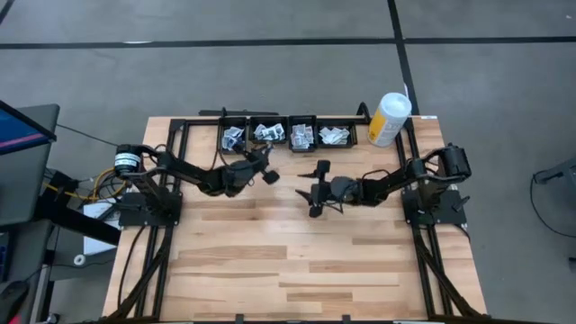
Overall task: Pick & Place First Aid Supplies
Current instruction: Put the black towelette pack into the middle left black bin
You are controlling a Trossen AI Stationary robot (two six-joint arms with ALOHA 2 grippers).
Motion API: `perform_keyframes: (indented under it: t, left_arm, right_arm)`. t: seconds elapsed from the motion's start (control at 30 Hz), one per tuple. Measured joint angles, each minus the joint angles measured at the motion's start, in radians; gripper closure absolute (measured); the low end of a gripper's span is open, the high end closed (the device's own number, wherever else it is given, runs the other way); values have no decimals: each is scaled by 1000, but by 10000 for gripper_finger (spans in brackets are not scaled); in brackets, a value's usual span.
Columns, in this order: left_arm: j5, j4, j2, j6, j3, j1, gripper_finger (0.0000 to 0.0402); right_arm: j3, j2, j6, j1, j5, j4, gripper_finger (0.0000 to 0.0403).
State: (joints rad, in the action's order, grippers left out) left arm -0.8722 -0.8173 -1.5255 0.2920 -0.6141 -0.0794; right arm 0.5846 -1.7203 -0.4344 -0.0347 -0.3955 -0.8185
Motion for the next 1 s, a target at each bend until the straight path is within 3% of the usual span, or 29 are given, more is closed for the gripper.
perform_keyframes:
  t: [0.27,0.5,0.7,1.0]
  left_arm:
    - [47,-2,38,-4,40,-137,361]
    - [279,-6,37,-12,40,-273,360]
    - [412,-20,36,-12,40,-386,363]
    - [693,-90,36,-12,40,-514,363]
  right_arm:
    - [1,0,-168,126,135,-127,163]
    - [3,0,-275,244,240,-238,163]
    - [68,0,-283,346,323,-240,163]
    - [145,0,-283,461,359,-237,163]
